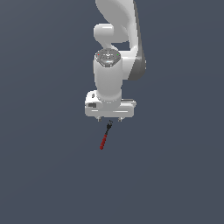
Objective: Pick up the object and move it to a goal position.
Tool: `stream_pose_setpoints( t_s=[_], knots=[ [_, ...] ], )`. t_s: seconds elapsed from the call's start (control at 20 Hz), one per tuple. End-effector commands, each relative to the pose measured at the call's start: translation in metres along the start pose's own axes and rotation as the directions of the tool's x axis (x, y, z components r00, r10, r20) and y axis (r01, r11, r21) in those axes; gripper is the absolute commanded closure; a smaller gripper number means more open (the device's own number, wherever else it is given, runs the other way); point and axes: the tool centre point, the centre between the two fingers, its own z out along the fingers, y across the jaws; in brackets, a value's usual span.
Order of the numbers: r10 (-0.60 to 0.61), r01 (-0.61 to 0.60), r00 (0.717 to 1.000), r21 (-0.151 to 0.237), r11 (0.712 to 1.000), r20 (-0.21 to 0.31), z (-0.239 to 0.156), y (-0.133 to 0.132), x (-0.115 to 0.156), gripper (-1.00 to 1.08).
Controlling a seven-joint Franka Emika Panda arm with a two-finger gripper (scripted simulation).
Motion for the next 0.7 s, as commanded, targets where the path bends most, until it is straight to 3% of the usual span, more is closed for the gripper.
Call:
stream_pose_setpoints(
  t_s=[0.0,0.65],
  knots=[
    [0.0,0.0,1.0,0.0,1.0,0.0,0.0,0.0,0.0,-0.92],
    [-0.049,0.048,0.998,-0.006,0.999,-0.028,-0.008,-0.017,0.004,-0.92]
  ],
)
